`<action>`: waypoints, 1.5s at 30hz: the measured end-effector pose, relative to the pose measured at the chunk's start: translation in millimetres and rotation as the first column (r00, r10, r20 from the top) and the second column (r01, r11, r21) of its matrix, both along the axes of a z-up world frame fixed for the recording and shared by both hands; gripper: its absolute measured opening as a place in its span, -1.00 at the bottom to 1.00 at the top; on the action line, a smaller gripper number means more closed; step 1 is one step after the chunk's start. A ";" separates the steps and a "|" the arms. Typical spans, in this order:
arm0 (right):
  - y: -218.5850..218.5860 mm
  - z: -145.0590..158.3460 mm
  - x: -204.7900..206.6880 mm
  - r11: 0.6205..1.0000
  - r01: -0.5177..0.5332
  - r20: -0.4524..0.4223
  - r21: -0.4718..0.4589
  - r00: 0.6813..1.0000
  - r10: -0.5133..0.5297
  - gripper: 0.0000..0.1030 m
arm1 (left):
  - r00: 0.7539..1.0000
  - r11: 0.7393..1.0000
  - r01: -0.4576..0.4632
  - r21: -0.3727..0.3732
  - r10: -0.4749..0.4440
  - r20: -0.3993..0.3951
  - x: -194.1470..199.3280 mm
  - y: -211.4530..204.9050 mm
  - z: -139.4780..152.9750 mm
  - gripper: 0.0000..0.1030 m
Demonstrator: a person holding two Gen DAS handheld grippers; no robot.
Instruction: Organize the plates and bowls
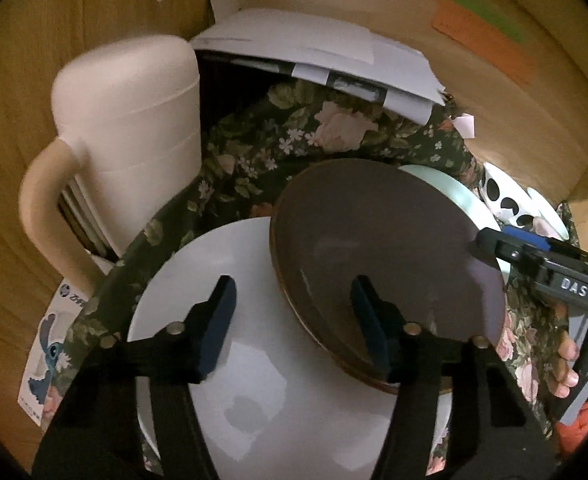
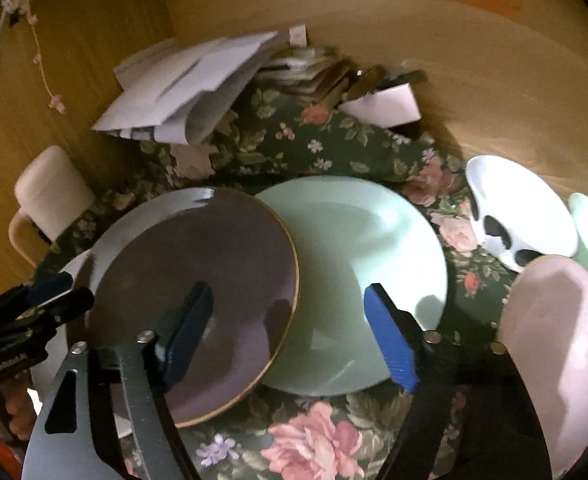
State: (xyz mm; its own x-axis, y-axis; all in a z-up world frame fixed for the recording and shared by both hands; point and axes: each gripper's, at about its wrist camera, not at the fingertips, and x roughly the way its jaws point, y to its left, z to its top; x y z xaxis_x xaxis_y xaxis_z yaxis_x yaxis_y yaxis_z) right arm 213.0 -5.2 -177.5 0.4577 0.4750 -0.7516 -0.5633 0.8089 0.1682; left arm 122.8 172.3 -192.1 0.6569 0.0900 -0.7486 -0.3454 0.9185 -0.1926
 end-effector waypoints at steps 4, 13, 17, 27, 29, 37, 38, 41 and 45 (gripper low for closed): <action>3.4 -8.3 11.7 1.000 -0.015 -0.052 0.007 0.999 0.015 0.16 | 1.000 1.000 0.005 -0.028 -0.005 -0.015 6.8 2.1 -5.0 -0.05; 11.9 -21.6 24.2 0.998 -0.052 -0.128 0.028 0.990 0.055 -0.29 | 0.999 0.997 0.030 -0.066 -0.032 -0.025 16.3 0.4 -8.7 -0.20; 20.3 -25.7 26.2 0.996 -0.076 -0.153 0.054 0.985 0.083 -0.34 | 0.999 0.998 0.037 -0.052 -0.038 -0.020 17.7 -3.7 -7.5 -0.25; 26.5 -26.4 22.5 0.995 -0.080 -0.147 0.058 0.985 0.088 -0.34 | 1.000 0.999 0.014 -0.041 -0.015 -0.018 18.5 -4.2 -3.5 -0.26; 26.4 -24.3 19.0 0.995 -0.082 -0.137 0.057 0.987 0.089 -0.34 | 1.000 0.999 0.007 -0.049 -0.007 -0.015 18.2 -3.3 -3.4 -0.26; 13.2 -12.2 4.7 0.996 -0.070 -0.095 0.061 0.993 0.075 -0.33 | 0.999 0.999 0.027 -0.042 -0.026 0.020 10.7 -8.8 5.0 -0.26; 10.4 -10.4 3.1 0.996 -0.067 -0.091 0.065 0.993 0.072 -0.33 | 0.999 0.999 0.031 -0.041 -0.030 0.025 9.5 -10.2 6.4 -0.26; 1.5 -5.1 -2.7 0.996 -0.055 -0.076 0.068 0.995 0.060 -0.34 | 0.999 0.998 0.040 -0.041 -0.039 0.034 6.8 -14.3 9.5 -0.25; -11.1 2.5 -11.4 0.996 -0.042 -0.063 0.075 0.997 0.047 -0.33 | 0.997 0.998 0.055 -0.034 -0.053 0.047 2.8 -22.0 16.1 -0.26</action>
State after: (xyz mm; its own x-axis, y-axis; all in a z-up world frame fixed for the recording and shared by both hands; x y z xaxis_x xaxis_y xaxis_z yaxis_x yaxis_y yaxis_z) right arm 201.6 -16.3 -175.0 0.3867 0.5487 -0.7412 -0.5845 0.7675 0.2632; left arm 125.7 150.3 -176.0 0.6937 0.0276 -0.7197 -0.2855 0.9279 -0.2396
